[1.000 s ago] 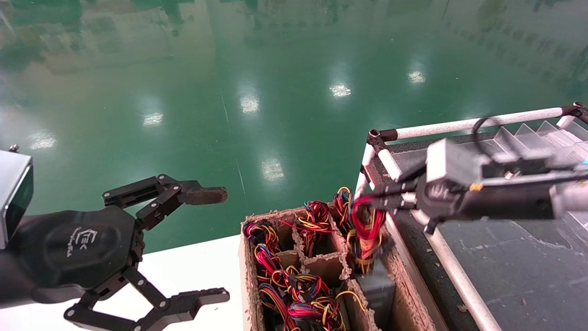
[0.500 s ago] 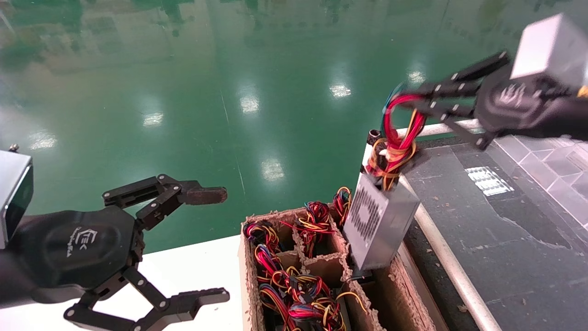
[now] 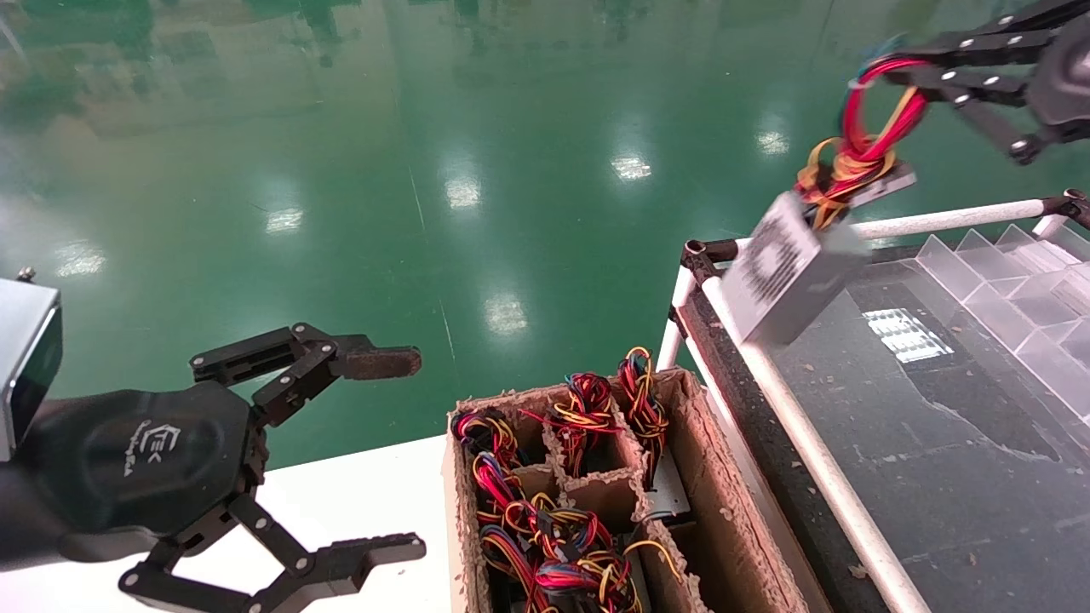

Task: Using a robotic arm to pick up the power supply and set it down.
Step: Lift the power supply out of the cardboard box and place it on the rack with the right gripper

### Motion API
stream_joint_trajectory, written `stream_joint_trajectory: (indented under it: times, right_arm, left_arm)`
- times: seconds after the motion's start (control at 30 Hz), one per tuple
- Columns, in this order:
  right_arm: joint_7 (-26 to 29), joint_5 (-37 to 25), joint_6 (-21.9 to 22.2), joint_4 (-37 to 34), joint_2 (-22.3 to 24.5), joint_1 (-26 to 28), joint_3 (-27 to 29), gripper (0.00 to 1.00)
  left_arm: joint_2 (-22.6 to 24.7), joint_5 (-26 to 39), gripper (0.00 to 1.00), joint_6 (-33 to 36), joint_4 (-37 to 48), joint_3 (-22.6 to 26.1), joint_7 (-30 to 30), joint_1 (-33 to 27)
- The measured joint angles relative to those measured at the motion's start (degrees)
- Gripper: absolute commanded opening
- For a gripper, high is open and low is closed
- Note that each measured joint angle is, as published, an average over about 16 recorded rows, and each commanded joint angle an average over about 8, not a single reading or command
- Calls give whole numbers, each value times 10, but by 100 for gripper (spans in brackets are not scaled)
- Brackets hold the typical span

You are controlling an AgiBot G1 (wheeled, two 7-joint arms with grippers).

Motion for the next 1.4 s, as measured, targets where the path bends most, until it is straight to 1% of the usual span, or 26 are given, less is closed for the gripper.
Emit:
stream_joint_trajectory:
  times: [0.33,0.57,0.83,1.03,1.17,1.4]
  right_arm:
    - [-48,-47,6,-107,8,36,-9,0]
    - [-85,-67,11,-197,-14,53,-18,0]
    - [-136,-83,31,-300,-75,80,-29,0]
    - [-171,-93,57,-371,-129,108,-34,0]
    - [-188,-98,87,-412,-163,124,-37,0]
    - [-209,-104,154,-464,-214,140,-38,0]
  left_arm:
    - [0,0,100,0,0,0,0,0]
    - [0,0,100,0,0,1,0,0]
    - [0,-1,100,0,0,1,0,0]
    - [0,-1,100,0,0,1,1,0]
    - [-1,-1,100,-1,0,1,1,0]
    - [-1,-1,100,-1,0,1,1,0]
